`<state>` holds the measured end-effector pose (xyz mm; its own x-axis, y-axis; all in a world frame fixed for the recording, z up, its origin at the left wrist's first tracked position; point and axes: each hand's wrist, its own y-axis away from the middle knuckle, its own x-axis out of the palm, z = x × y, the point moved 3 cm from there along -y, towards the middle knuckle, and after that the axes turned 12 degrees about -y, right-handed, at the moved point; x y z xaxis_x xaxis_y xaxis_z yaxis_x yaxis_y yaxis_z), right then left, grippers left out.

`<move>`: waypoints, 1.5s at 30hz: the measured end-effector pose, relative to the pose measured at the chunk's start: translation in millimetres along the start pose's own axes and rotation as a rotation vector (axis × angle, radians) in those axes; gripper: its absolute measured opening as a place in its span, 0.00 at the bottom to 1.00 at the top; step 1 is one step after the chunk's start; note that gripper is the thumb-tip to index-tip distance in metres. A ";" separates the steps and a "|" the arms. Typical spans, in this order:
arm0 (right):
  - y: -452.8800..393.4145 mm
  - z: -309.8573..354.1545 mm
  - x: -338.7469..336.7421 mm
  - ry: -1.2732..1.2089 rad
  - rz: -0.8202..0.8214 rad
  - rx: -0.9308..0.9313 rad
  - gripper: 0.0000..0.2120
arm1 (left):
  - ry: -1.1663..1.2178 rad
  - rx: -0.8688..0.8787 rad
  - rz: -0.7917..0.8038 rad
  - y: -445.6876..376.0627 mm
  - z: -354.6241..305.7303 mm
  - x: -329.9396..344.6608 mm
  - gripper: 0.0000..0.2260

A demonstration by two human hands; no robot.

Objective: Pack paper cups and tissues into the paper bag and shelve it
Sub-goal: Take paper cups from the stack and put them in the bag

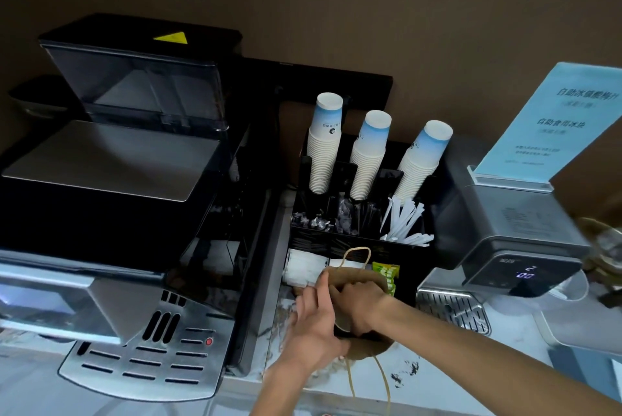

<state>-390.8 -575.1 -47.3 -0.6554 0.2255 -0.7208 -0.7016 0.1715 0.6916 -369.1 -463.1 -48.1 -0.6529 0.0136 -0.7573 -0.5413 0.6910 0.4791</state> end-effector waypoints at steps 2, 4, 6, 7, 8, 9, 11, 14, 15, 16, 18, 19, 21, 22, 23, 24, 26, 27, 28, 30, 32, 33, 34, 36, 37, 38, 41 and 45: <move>-9.6 1.2 6.8 -0.032 0.072 0.029 0.26 | 0.016 -0.005 0.017 -1.0 -0.6 -0.4 0.56; -18.1 2.9 12.6 -0.069 0.118 0.057 0.24 | 0.044 -0.009 0.031 -1.6 -0.6 -0.7 0.56; -28.4 4.7 19.0 -0.074 0.134 0.072 0.24 | 0.085 -0.008 0.041 -2.7 -0.1 -1.4 0.56; -32.1 6.2 22.0 -0.078 0.132 0.071 0.24 | 0.107 -0.007 0.046 -3.3 0.3 -1.7 0.56; -36.4 6.8 25.6 -0.088 0.127 0.082 0.24 | 0.124 -0.008 0.051 -3.9 1.0 -2.2 0.56; -39.9 6.5 29.7 -0.098 0.127 0.092 0.24 | 0.133 -0.012 0.054 -4.3 1.7 -2.7 0.56; -42.8 5.4 36.4 -0.104 0.117 0.115 0.25 | 0.142 -0.018 0.058 -4.7 2.8 -3.9 0.56; -49.6 -0.6 45.2 -0.177 0.047 0.138 0.23 | 0.139 -0.019 0.064 -5.4 3.0 -4.2 0.56; -51.8 -2.7 47.9 -0.181 0.074 0.133 0.26 | 0.139 -0.021 0.067 -5.7 3.1 -4.1 0.57; -51.2 -4.3 49.7 -0.187 0.117 0.129 0.28 | 0.141 -0.024 0.071 -6.3 3.1 -3.8 0.57; -50.1 -4.8 45.5 -0.212 0.142 0.141 0.30 | 0.144 -0.026 0.071 -7.9 4.0 -2.7 0.57; -49.2 -5.7 43.1 -0.256 0.101 0.153 0.28 | 0.145 -0.024 0.068 -8.7 4.4 -2.1 0.57; -50.0 -6.9 39.6 -0.315 0.064 0.153 0.23 | 0.145 -0.016 0.064 -10.6 4.4 -1.0 0.57; -52.0 -5.9 38.9 -0.340 0.066 0.153 0.23 | 0.149 -0.015 0.065 -11.3 4.3 -0.6 0.58; -52.3 -3.4 38.5 -0.338 0.075 0.147 0.24 | 0.158 -0.018 0.068 -12.2 3.9 -0.3 0.58; -49.0 0.3 37.2 -0.299 0.076 0.117 0.26 | 0.169 -0.024 0.072 -12.8 4.0 -0.3 0.58; -49.1 15.2 39.5 -0.255 0.098 0.101 0.29 | 0.187 -0.029 0.078 -13.9 4.7 -1.1 0.59; -48.5 21.1 41.8 -0.240 0.070 0.115 0.30 | 0.188 -0.025 0.081 -13.8 5.6 -1.5 0.59; -46.1 23.3 43.7 -0.203 0.038 0.182 0.30 | 0.183 -0.021 0.084 -13.3 6.4 -2.1 0.59; -45.5 20.1 43.2 -0.208 0.002 0.229 0.26 | 0.165 -0.013 0.091 -11.5 8.2 -3.0 0.58; -51.2 13.7 41.4 -0.236 0.023 0.111 0.28 | 0.149 -0.010 0.090 -9.9 8.8 -3.3 0.58; -49.0 10.8 36.5 -0.246 0.050 0.078 0.29 | 0.147 -0.012 0.088 -9.5 8.6 -3.6 0.58; -47.6 7.3 31.9 -0.254 0.063 0.065 0.28 | 0.147 -0.016 0.087 -9.3 8.2 -4.1 0.58; -47.0 7.1 28.1 -0.250 0.061 0.044 0.25 | 0.145 -0.024 0.092 -8.9 7.0 -5.8 0.58; -46.1 6.8 27.6 -0.217 0.054 0.018 0.24 | 0.145 -0.024 0.096 -8.6 6.8 -6.2 0.58; -42.3 7.9 26.6 -0.192 0.053 -0.004 0.25 | 0.145 -0.022 0.100 -8.5 6.7 -6.7 0.58; -27.5 4.5 19.0 -0.174 0.013 -0.044 0.30 | 0.137 -0.019 0.105 -9.4 7.2 -8.0 0.58; 7.4 -0.7 -4.0 -0.268 -0.013 -0.105 0.39 | 0.126 -0.014 0.098 -12.6 4.9 -9.7 0.57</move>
<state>-393.5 -575.4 -39.3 -0.5590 0.4714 -0.6821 -0.7438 0.0786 0.6638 -353.4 -468.4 -48.9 -0.7636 -0.0106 -0.6456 -0.4786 0.6804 0.5550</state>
